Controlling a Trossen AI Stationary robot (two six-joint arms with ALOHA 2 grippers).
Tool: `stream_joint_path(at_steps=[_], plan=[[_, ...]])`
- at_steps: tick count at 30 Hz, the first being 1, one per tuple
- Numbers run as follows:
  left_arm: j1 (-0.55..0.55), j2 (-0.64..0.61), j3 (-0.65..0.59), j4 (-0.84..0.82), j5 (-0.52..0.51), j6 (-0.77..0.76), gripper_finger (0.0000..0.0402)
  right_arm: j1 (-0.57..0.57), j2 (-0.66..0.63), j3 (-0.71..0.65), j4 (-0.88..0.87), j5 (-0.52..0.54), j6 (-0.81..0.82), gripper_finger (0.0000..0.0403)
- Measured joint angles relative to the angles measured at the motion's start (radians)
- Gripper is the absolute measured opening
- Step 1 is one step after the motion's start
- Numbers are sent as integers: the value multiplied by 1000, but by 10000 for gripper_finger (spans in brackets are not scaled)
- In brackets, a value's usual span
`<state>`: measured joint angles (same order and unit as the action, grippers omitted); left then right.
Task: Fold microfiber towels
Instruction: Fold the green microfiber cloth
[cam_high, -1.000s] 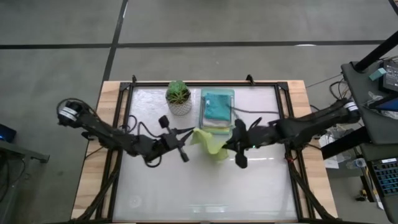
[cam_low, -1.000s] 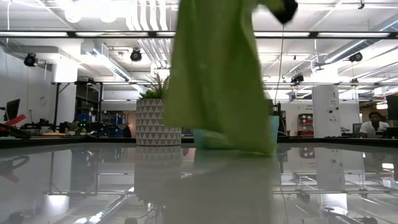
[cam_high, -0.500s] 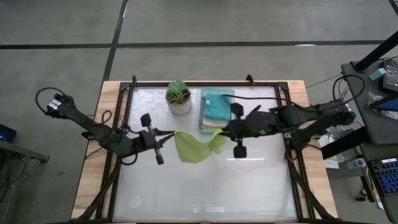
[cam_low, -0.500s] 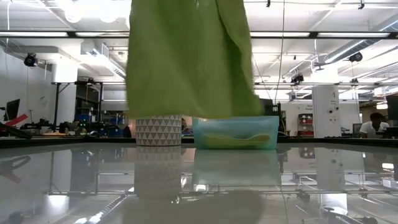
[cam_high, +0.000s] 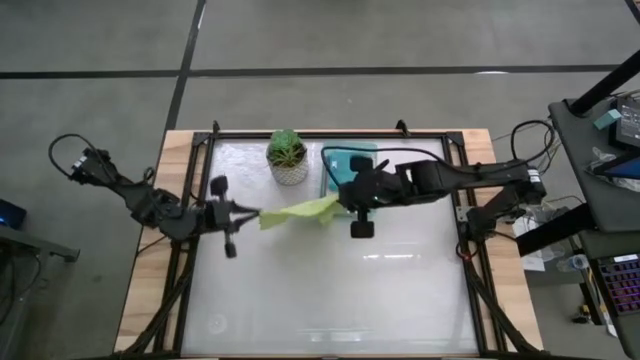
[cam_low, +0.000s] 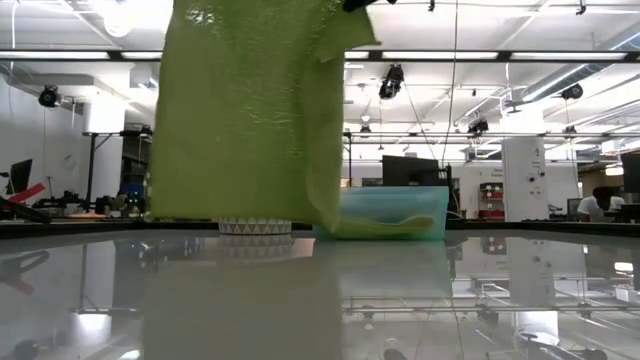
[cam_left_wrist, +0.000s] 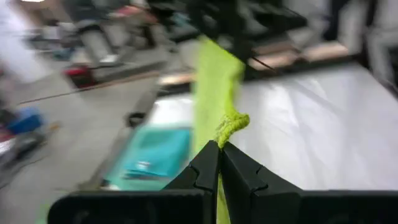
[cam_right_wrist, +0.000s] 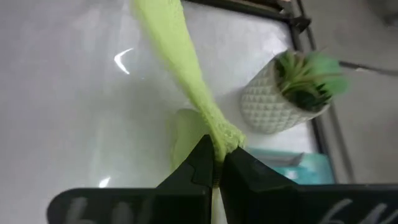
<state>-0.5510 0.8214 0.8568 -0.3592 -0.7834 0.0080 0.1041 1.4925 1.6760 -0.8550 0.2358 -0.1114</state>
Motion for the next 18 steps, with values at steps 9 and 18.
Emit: stream_joint_path(at_steps=[9,18], plan=[[-131,123,-80,-1,211,-174,0,145,-3,-40,-77,-57,208,8],[-266,418,-58,213,244,-343,0,359,103,-139,-37,-130,400,8]])
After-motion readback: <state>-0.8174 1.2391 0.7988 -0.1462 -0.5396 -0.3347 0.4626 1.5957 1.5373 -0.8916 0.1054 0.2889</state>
